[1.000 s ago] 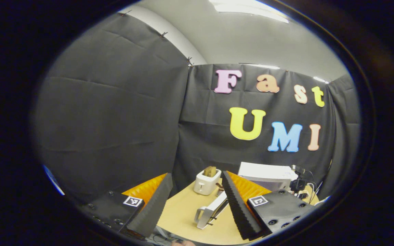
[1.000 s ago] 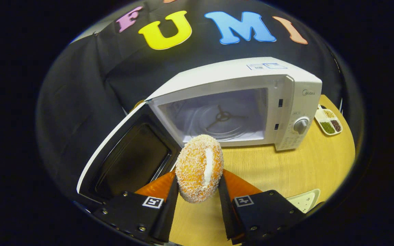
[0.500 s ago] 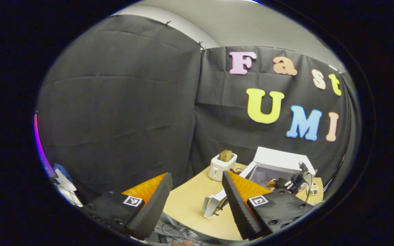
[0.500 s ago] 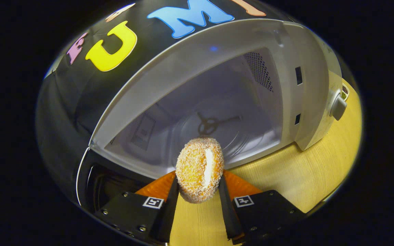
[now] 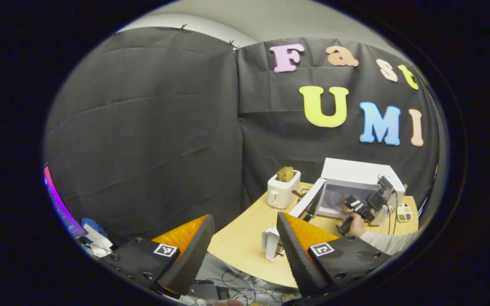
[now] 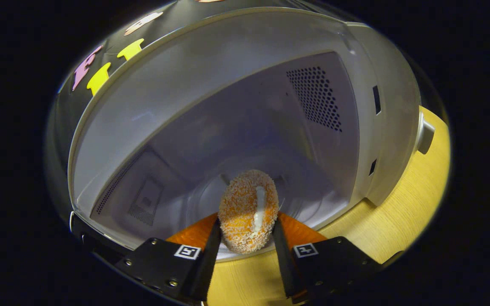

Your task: Open the microwave oven with the left hand, put the food in, and close the microwave oven.

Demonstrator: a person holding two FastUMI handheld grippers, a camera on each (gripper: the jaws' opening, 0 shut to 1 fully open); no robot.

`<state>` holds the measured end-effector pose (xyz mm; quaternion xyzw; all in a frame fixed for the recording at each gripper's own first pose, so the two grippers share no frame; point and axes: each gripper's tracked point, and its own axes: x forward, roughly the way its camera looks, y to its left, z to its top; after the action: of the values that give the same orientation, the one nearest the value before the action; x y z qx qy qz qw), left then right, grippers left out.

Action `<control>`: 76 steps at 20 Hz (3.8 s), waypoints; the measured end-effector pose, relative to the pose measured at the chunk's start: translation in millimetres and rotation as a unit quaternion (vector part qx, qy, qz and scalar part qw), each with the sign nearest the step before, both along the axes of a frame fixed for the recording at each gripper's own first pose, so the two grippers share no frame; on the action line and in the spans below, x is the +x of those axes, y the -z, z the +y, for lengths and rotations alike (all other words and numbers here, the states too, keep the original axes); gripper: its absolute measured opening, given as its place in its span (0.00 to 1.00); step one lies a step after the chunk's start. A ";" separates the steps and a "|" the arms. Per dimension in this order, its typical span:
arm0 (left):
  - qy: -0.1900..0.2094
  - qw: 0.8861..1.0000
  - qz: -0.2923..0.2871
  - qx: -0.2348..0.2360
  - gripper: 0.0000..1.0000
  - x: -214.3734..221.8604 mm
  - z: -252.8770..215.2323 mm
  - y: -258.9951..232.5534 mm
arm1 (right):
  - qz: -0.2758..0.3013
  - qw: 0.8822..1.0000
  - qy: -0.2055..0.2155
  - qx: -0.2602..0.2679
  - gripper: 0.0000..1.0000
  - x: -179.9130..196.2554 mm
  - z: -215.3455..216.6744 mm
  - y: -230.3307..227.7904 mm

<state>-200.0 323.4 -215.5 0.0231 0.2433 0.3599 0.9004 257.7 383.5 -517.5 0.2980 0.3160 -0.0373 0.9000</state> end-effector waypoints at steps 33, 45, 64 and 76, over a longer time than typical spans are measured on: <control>0.124 0.990 -0.069 -0.019 0.96 58.3 46.2 50.2 | -0.077 0.960 -0.246 -0.112 0.96 -149.4 -32.8 -116.0; 0.195 0.979 0.014 -0.053 0.94 59.5 147.6 211.8 | -0.052 0.955 -0.258 -0.136 0.96 -289.8 -95.4 -202.4; 0.305 0.950 0.050 -0.051 0.94 145.2 -100.2 208.2 | -0.071 0.959 -0.250 -0.110 0.96 -338.8 -277.1 -247.9; 0.408 0.909 0.036 -0.081 0.95 280.5 -228.7 239.1 | -0.025 0.985 -0.127 -0.117 0.97 -342.0 -360.2 -246.3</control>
<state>80.5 94.7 -454.6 0.0602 0.2735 -0.0610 0.9580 -84.3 23.3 -271.2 0.1492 0.3219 0.0477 0.9337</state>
